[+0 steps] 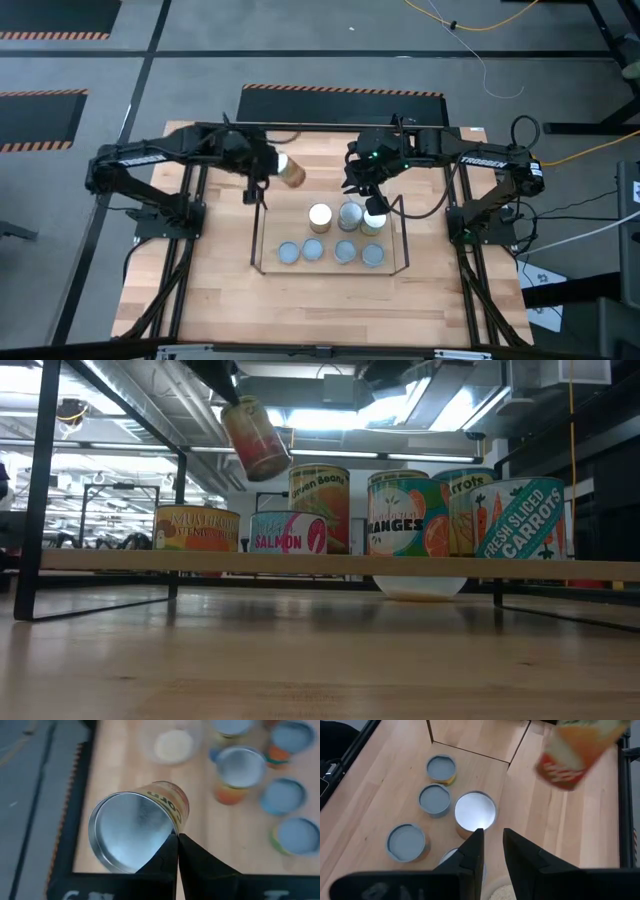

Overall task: Pick and place cans onto a shelf
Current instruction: Put the canned corns on the shelf

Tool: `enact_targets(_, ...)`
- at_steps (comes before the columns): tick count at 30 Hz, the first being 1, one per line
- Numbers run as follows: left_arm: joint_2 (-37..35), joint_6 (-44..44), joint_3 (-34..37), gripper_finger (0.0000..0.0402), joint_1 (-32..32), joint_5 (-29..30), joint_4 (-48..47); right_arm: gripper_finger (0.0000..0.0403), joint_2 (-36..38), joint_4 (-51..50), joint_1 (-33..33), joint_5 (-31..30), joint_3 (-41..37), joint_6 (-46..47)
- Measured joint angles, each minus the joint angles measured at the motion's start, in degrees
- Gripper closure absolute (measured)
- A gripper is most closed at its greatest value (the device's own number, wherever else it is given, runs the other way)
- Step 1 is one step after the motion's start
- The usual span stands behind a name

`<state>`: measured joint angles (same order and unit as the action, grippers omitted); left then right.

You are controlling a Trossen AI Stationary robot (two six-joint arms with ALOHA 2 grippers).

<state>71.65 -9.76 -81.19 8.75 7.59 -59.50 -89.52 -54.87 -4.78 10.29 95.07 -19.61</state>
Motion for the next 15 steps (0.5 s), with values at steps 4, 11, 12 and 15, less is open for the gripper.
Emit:
enact_targets(4,3.2,-1.9,0.0,0.0401,-1.6,-3.5,0.0,0.0325,0.0,0.0,0.0,0.0,0.0,0.1)
enact_targets(11,8.8,-3.9,0.0,0.0401,-5.6,-6.6,-1.9,0.0325,0.0,-0.2,0.0,0.3,0.0,0.0)
enact_targets(12,9.5,-3.9,0.0,0.0401,-6.2,-6.6,-2.6,0.0325,0.0,-0.2,0.0,0.3,0.0,0.1)
enact_targets(15,11.2,-3.9,0.0,0.0402,-7.8,-6.4,-4.8,0.0325,0.0,-0.2,0.0,0.4,0.0,0.0)
